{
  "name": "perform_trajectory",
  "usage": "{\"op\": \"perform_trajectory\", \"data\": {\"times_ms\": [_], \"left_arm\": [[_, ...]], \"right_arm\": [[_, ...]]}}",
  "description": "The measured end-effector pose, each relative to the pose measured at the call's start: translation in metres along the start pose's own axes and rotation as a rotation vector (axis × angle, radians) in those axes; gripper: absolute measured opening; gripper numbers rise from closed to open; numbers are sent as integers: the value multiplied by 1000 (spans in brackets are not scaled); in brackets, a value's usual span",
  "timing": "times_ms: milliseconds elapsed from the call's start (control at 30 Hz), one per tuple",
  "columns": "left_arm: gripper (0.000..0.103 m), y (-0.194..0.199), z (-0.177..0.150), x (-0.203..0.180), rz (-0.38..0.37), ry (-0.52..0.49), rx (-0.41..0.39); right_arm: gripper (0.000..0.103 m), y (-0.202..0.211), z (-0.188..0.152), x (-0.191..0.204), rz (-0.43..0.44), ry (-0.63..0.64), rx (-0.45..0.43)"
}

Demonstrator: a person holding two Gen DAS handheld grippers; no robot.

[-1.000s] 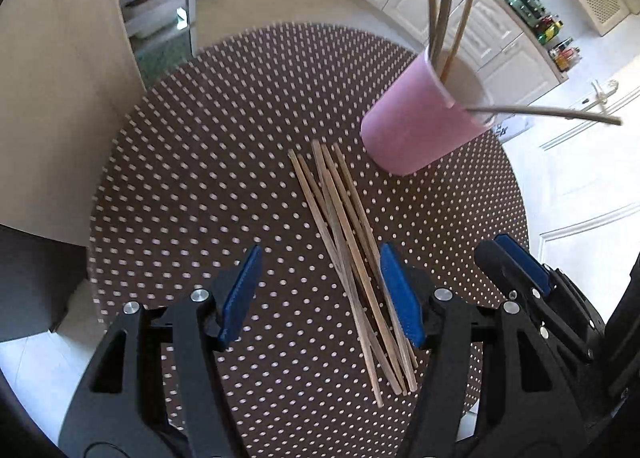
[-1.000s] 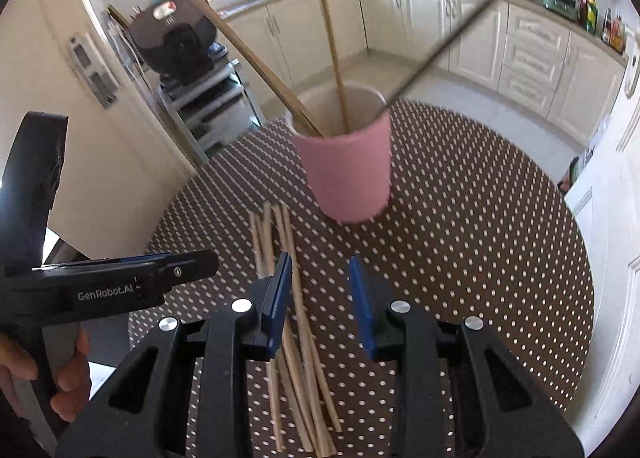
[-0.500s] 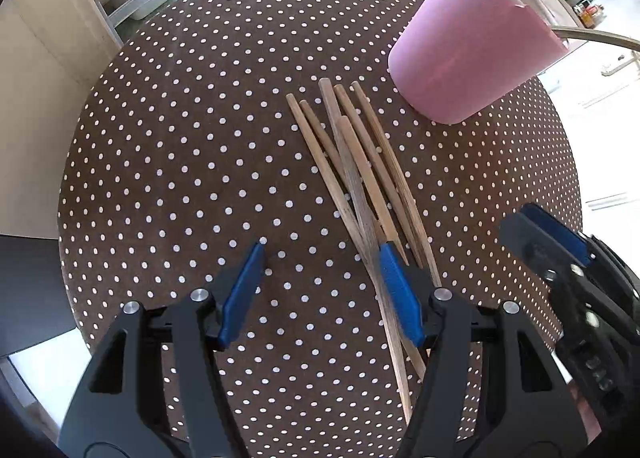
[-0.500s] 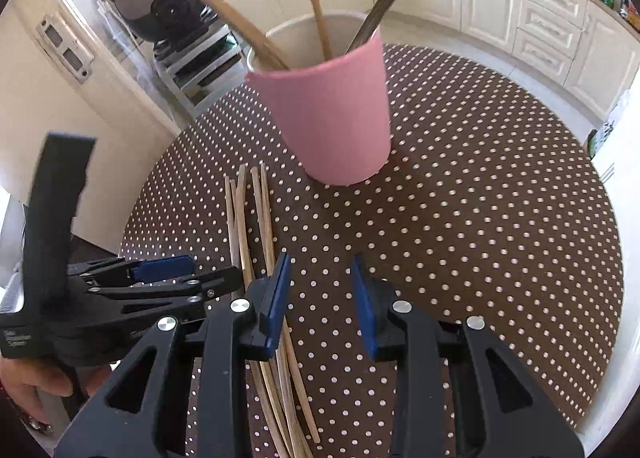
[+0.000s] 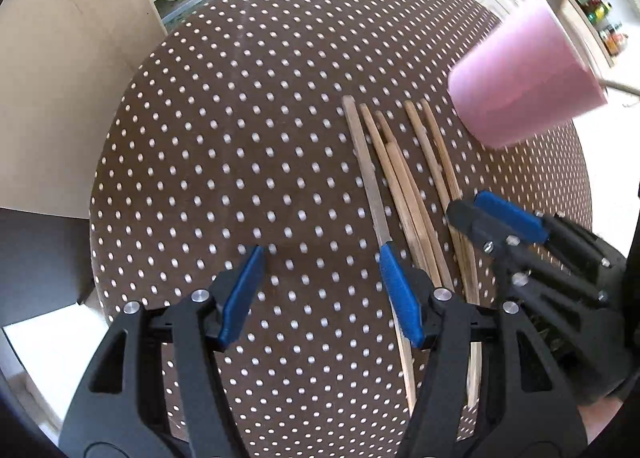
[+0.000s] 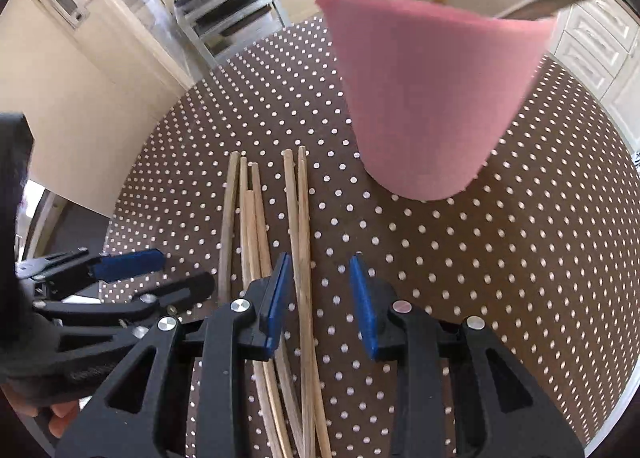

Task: Organize utensils
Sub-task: 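Return the right tool to the chopsticks and grasp another stick, then lift the stick with the right tool and drop it into the pink cup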

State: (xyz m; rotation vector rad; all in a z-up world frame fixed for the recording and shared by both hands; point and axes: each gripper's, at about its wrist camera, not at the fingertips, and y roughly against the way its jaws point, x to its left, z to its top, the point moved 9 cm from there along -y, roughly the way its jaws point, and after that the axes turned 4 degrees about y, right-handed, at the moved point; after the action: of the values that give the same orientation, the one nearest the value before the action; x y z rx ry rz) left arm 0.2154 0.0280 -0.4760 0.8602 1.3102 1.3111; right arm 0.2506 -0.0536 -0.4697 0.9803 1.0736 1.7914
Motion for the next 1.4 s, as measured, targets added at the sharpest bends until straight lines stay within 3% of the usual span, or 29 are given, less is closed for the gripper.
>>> {"op": "perform_trajectory", "data": {"times_ms": [267, 333, 467, 667, 733, 800, 933, 1167, 1400], "left_arm": [[54, -11, 41, -3, 18, 13, 10], [46, -11, 49, -11, 17, 5, 13], [45, -18, 59, -23, 43, -13, 27], [41, -29, 71, -44, 142, -52, 41], [28, -26, 68, -42, 147, -67, 23], [17, -23, 62, -41, 129, -72, 17], [7, -13, 43, -32, 79, -66, 7], [5, 34, 26, -23, -48, -74, -104], [5, 110, 20, -24, -152, -90, -226]], "right_arm": [[5, -7, 17, 0, 39, -15, 33], [5, -8, 18, 0, 48, -22, 45], [5, -9, 19, 0, 63, -31, 52], [4, -10, 15, -2, 86, -48, 55], [4, -8, 15, -4, 84, -42, 59], [4, -4, 13, -6, 91, -42, 62], [4, 4, 10, -7, 110, -56, 48], [4, 41, 15, -1, 139, -77, -45], [4, 98, 26, 11, 149, -71, -172]]}}
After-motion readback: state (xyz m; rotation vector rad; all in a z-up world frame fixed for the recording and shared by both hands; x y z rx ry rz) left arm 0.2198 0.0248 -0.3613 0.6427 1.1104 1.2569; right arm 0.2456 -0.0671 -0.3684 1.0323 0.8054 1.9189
